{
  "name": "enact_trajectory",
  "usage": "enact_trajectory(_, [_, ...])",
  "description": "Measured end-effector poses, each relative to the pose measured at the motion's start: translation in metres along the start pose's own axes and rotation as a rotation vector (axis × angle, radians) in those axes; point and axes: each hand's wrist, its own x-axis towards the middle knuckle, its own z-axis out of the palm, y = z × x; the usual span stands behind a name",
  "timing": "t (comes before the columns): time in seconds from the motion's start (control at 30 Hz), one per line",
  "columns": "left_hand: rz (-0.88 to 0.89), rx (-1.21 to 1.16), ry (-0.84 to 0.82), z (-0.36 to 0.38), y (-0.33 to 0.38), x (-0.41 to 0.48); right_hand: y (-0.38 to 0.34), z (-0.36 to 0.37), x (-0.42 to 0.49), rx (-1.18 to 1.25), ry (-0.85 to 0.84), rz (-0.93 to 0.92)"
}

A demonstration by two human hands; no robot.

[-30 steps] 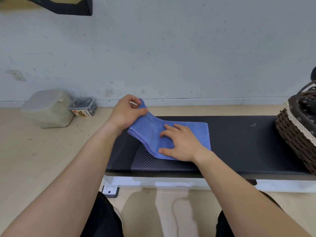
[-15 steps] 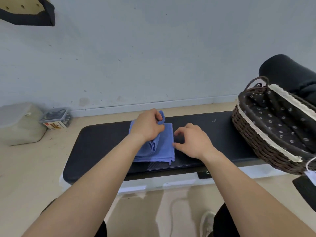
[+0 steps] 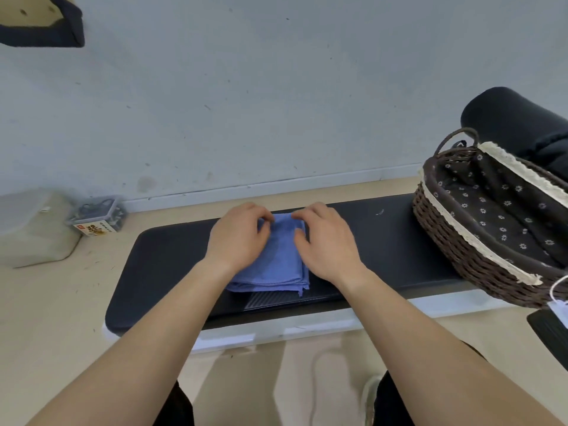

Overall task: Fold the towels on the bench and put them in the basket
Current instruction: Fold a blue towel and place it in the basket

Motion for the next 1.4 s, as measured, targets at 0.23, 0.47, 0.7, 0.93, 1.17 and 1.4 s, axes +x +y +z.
enact_trajectory(0.23, [0.153,0.040,-0.156,0.021,-0.033,-0.017,-0.021,0.032,0.003,-0.266,-0.417,-0.051])
enact_trajectory(0.47, [0.165,0.100,-0.342,0.034,-0.047,-0.021,-0.009,0.043,-0.002,-0.258,-0.573,0.038])
enact_trajectory(0.7, [0.069,-0.066,-0.152,0.031,-0.044,-0.028,-0.017,0.044,-0.006,-0.267,-0.559,0.088])
enact_trajectory(0.93, [-0.526,0.107,-0.191,0.012,-0.042,-0.034,-0.023,0.027,0.004,-0.260,-0.400,0.045])
enact_trajectory(1.17, [-0.364,-0.549,-0.283,-0.007,-0.042,-0.020,-0.024,0.005,0.053,0.038,-0.457,0.044])
enact_trajectory(1.4, [-0.153,-0.678,-0.473,-0.043,-0.072,-0.007,-0.030,0.003,0.076,0.311,-0.758,0.195])
